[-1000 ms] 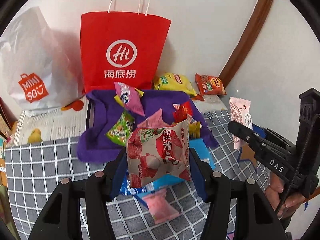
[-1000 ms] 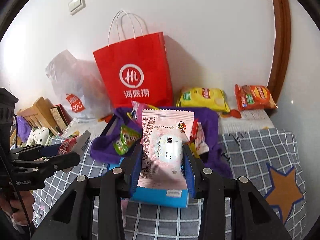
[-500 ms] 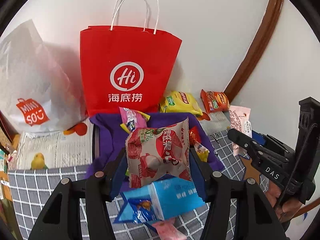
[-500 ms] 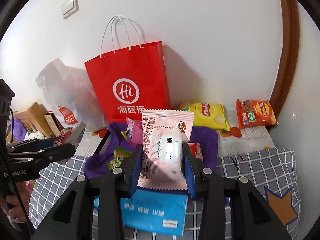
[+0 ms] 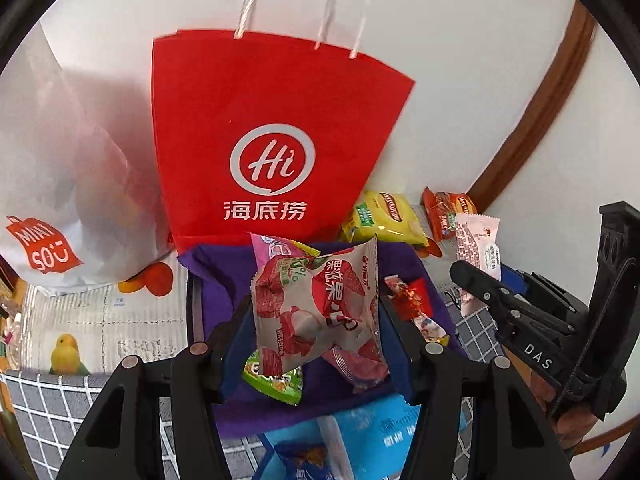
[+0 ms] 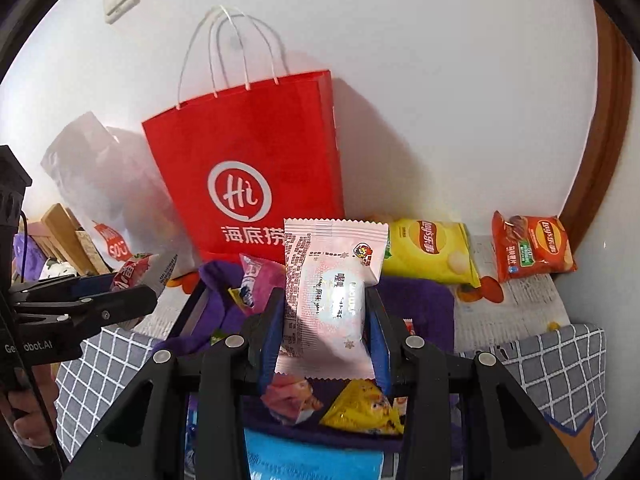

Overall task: Organize snacks
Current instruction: 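Carry the pink cake packet and the lychee bag over the purple towel, then lower the pink packet onto the towel and open the right gripper while the left holds the lychee bag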

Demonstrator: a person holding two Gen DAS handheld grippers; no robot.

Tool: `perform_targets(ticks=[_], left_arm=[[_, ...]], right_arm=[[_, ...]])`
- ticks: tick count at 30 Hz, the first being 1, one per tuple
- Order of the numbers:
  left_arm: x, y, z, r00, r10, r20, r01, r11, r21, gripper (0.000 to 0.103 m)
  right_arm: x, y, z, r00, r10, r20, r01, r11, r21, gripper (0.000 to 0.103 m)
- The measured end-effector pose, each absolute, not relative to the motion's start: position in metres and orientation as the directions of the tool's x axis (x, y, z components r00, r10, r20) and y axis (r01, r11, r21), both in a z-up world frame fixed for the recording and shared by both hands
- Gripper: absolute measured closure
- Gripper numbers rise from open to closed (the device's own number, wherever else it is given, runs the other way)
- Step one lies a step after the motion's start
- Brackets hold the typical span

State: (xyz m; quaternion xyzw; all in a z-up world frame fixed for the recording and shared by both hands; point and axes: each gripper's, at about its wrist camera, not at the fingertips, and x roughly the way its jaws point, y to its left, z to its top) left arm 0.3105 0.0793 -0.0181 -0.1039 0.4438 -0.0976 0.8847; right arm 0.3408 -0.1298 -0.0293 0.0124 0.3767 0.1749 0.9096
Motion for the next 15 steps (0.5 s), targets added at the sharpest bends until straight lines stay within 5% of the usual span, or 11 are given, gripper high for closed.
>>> perform_targets(ticks=[15], left_arm=[[0.335,0.091,-0.061,0.515,-0.286,-0.808,0.045,0.95,-0.307,0.047]], right_arm=[[0.378,-0.115,-0.094,0.546,0.27,-0.793,-0.318,0.943,0.102,0.064]])
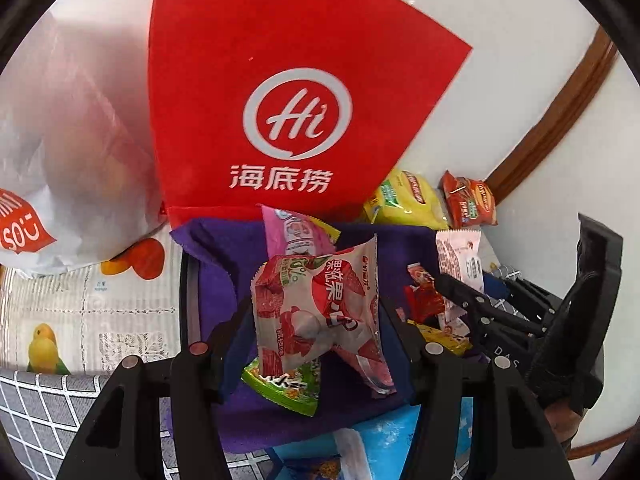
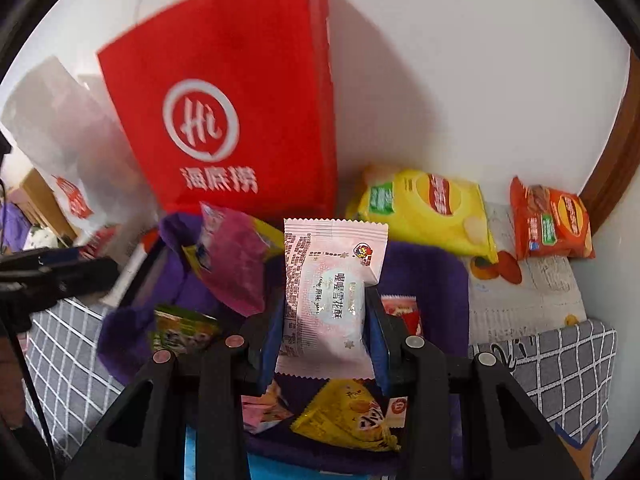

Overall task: Organize snacks
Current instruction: 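Lower the pink packet onto the towel and open the right gripper while the left holds the lychee bag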

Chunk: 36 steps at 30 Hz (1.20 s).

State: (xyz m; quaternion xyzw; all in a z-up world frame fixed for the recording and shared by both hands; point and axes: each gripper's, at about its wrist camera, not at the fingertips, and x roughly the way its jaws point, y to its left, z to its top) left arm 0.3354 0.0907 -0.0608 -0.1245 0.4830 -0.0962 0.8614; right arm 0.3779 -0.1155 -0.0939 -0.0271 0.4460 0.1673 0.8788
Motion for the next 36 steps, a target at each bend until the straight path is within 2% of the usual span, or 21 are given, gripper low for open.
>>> perform_targets(ticks=[36], left_arm=[[0.348,0.08,-0.086,0.453,-0.334,-0.827,0.066,0.937,-0.342,0.046]], right_arm=[[0.391,-0.12,-0.127,0.431,0.201,-0.88,-0.332,0.942,0.052,0.063]])
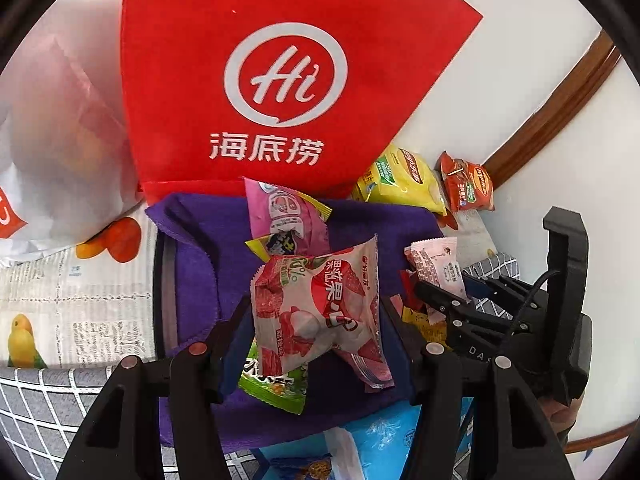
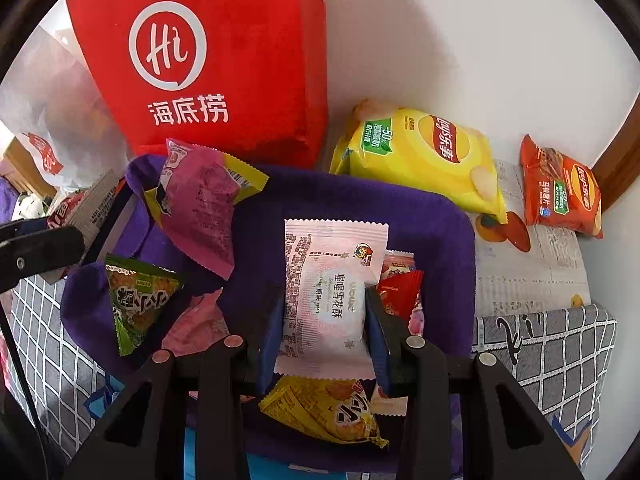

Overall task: Organize snacks
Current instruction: 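Lower the pink packet onto the towel and open the right gripper while the left holds the lychee bag, then lower the lychee bag onto the towel and open the left gripper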

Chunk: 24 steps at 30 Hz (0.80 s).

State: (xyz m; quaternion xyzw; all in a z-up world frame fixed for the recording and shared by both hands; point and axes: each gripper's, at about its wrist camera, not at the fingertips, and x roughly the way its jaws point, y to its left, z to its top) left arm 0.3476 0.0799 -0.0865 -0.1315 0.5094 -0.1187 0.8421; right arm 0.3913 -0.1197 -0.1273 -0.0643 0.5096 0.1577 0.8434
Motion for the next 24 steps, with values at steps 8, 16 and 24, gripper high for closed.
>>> perform_targets(ticks=[8,16,24], left_arm=[[0.349,0.073,-0.093,0.447,-0.337,-0.829,0.074,0.937,-0.341,0.046],[0.35,0.065,-0.099,0.431,-0.34,-0.836,0.084,0.937,-0.338,0.044],[0.349,0.06,-0.097,0.423,-0.338,-0.841,0.086,0.939,-0.334,0.039]], right_arm=[[0.388,-0.125,-0.117,0.458,0.2,-0.866,-0.326,0.944,0.045,0.055],[0.381,-0.131,-0.097,0.503,0.215,-0.837,-0.316,0.947,0.053,0.053],[0.371,-0.134,-0.08,0.538,0.218,-0.815,-0.312,0.949,0.048,0.053]])
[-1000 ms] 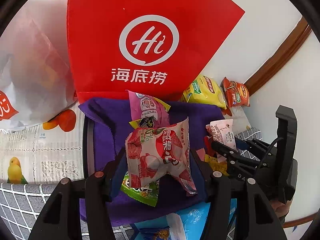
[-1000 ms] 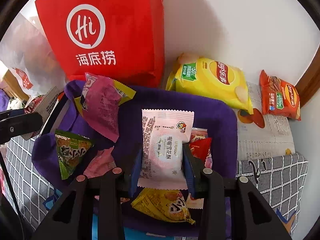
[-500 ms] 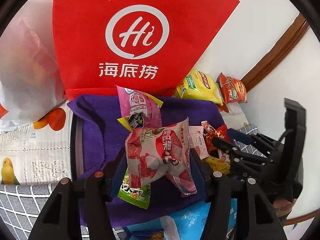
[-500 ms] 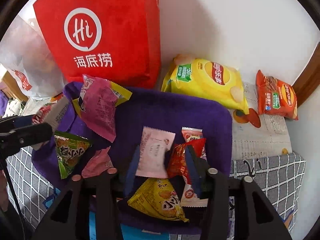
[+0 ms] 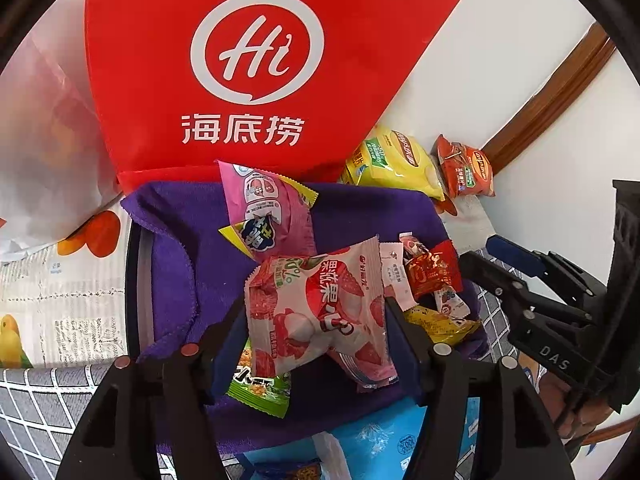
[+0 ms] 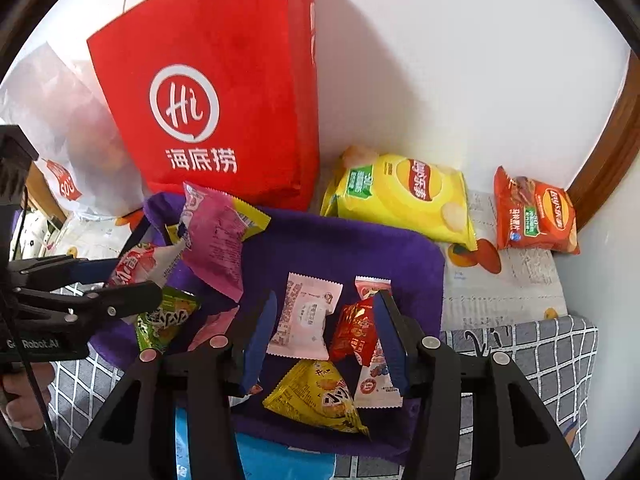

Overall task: Organize snacks
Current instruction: 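Lower the lychee bag onto the towel and open the left gripper, then move both grippers back to the pile and grasp another pink cake packet with the right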

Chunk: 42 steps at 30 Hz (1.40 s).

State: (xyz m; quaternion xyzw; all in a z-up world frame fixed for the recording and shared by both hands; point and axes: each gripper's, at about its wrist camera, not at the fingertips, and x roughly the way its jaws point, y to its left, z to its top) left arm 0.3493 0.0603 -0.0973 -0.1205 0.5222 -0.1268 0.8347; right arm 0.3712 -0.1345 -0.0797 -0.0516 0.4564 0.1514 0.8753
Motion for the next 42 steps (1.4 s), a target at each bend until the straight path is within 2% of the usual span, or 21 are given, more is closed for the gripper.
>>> perform_targets(ticks=[6,16,21,30,35,42], left_arm=[[0.343,0.06,-0.086,0.434,-0.35,-0.83,0.094,0.934,-0.345,0.027],[0.32,0.061,-0.045,0.484,-0.366,-0.795,0.138,0.929,-0.344,0.027],[0.304,0.061,-0.02,0.539,-0.383,-0.75,0.182,0.922,-0.34,0.027],[0.278,0.053,0.017,0.659,-0.304,-0.688,0.203,0.953,-0.227,0.027],[0.265,0.064,0.017,0.65,-0.304,-0.696,0.157,0.95,-0.269,0.027],[0.232,0.083,-0.003,0.607,-0.211,-0.766,0.094,0.976,-0.195,0.027]], right_arm=[[0.358,-0.142,-0.066,0.563,0.215,-0.798,-0.28,0.958,0.061,0.05],[0.315,-0.148,-0.061,0.572,0.205,-0.794,-0.251,0.966,0.068,0.05],[0.284,-0.152,-0.056,0.594,0.199,-0.779,-0.244,0.968,0.061,0.05],[0.232,-0.17,-0.038,0.631,0.207,-0.747,-0.211,0.973,0.092,0.05],[0.202,-0.164,-0.036,0.653,0.192,-0.732,-0.215,0.974,0.064,0.05],[0.17,-0.13,-0.071,0.548,0.312,-0.776,-0.338,0.931,0.135,0.05]])
